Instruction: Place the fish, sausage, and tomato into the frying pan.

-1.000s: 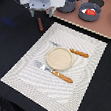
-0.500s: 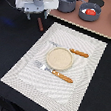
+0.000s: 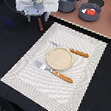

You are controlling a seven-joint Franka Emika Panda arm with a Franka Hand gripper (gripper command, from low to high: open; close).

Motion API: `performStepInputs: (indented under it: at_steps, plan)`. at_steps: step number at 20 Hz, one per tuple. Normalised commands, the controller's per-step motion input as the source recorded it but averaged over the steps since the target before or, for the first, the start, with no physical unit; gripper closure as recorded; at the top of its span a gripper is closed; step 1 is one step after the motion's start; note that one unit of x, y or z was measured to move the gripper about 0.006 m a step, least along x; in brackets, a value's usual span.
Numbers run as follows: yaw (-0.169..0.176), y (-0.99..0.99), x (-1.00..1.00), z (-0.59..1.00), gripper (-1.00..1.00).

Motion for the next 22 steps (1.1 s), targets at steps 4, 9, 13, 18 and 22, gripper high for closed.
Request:
performStepInputs:
  at_steps: [4, 9, 13, 18, 22]
  plan:
    - [-0.004, 0.0, -0.06, -0.35, -1.0]
    - [-0.008, 0.0, -0.07, -0.35, 1.0]
    - [-0.003, 0.0, -0.05, -0.35, 1.0]
    - [0.0, 0.03, 0.0, -0.29, 1.0]
    - [0.0, 0.03, 0.0, -0.12, 1.0]
